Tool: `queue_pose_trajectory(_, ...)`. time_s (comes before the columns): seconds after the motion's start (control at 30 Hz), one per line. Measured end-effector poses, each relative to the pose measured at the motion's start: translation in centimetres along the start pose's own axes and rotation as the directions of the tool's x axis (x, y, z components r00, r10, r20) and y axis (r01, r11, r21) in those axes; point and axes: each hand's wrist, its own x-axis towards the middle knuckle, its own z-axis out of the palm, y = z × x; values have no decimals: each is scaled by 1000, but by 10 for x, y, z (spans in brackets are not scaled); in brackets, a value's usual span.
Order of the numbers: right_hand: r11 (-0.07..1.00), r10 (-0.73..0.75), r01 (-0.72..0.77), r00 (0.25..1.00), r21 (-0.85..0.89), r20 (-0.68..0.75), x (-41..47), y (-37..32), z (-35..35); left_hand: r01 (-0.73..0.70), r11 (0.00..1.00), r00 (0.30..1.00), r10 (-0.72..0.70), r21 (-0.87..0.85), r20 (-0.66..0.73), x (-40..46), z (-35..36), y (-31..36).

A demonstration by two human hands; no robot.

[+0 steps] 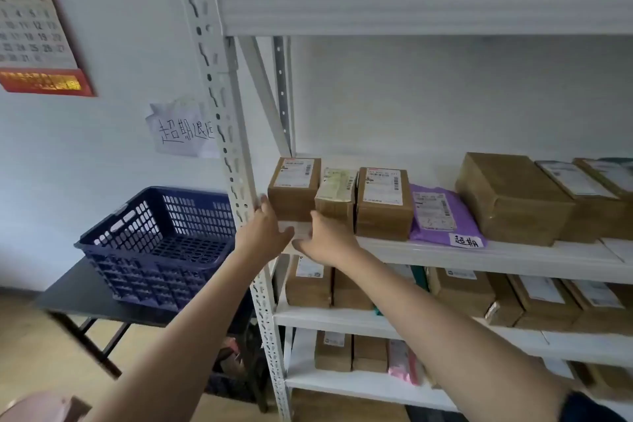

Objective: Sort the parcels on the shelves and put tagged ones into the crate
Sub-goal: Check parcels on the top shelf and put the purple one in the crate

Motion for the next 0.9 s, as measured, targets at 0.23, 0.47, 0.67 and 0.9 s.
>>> queue_pose_trajectory(0.23, 979, 92, -119, 983, -165, -160, 22, -1, 6, 86, 980, 996, -89, -179, -8, 28, 2, -3)
queue_pose_trajectory(0.47, 972, 167, -200, 958, -124, -234, 49, 14, 6, 42, 987, 999, -43, -156, 1, 39, 6, 1)
queue_pose_trajectory(0.67, 983, 185, -186, 972, 6, -148, 72, 20, -3, 14, 999, 999, -11, -52, 53, 49, 13, -3)
queue_pose_trajectory(0.9, 995, 100, -101, 990, -8, -102, 55, 31, -9, -124, 991, 987, 128, -49, 92, 25, 3, -8)
